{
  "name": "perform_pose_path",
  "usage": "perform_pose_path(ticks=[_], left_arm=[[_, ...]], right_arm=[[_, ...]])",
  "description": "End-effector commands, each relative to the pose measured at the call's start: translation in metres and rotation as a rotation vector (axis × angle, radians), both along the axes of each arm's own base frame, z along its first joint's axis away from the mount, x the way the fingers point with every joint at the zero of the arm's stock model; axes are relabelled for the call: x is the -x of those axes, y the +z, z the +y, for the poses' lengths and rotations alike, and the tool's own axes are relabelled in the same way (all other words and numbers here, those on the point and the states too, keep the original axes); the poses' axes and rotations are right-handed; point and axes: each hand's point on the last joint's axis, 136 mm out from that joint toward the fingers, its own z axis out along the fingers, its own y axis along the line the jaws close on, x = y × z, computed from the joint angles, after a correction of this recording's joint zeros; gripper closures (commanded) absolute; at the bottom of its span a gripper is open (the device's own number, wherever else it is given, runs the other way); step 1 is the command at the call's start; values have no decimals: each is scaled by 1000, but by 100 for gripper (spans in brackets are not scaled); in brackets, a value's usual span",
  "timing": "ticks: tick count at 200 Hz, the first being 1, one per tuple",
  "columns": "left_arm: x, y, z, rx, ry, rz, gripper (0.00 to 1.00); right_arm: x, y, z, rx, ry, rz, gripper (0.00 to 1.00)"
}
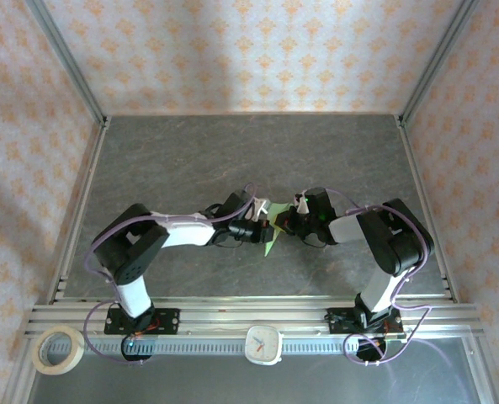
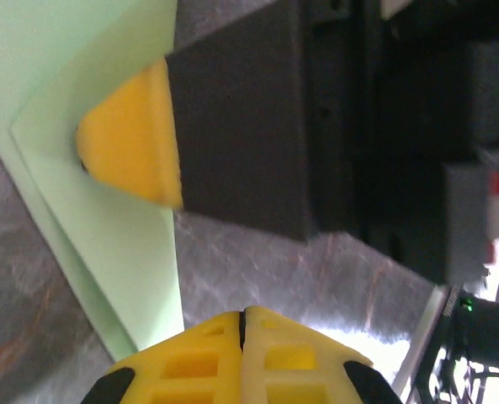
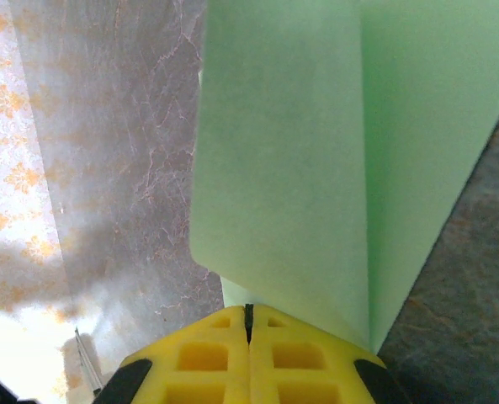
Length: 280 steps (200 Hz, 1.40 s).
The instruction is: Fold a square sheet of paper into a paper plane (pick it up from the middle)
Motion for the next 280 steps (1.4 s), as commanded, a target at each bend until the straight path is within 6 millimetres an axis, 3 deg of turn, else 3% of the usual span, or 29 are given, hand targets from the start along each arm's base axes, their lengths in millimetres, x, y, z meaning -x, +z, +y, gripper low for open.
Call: perform_pose_path(ticks=[1, 26, 41, 73, 98, 124, 139, 162, 211, 244, 269, 280], left_arm=[[-24, 4, -10, 10, 38, -48, 100], [-33, -14, -2, -67, 79, -51, 100], [-28, -32, 7, -120, 88, -23, 100], [-2, -69, 33, -215, 81, 44, 100], [23, -95, 58, -312, 34, 76, 100], [44, -108, 76, -368, -30, 89, 100], [51, -111, 82, -385, -57, 95, 100], [54, -112, 84, -389, -75, 98, 100], [48, -111, 82, -390, -70, 86, 100], [52, -116, 84, -399, -82, 100, 100], [53, -117, 86, -405, -85, 100, 100], [57, -128, 91, -433, -86, 126, 100]], right_arm=[[17, -48, -28, 179, -74, 114, 100], [18, -46, -27, 173, -70, 113, 100], [17, -42, -24, 155, -64, 103, 100], [8, -18, -12, 81, -54, 55, 100], [-6, 11, -12, 75, -69, -23, 100], [-17, 37, -18, 70, -102, -101, 100], [-12, 47, -9, 46, -49, -130, 100], [-1, 45, 4, 41, 15, -130, 100], [5, 19, 12, 53, 28, -74, 100], [2, -12, -4, 158, 4, -27, 100], [-9, -15, -16, 168, -22, -18, 100], [-15, -13, -21, 163, -38, -19, 100]])
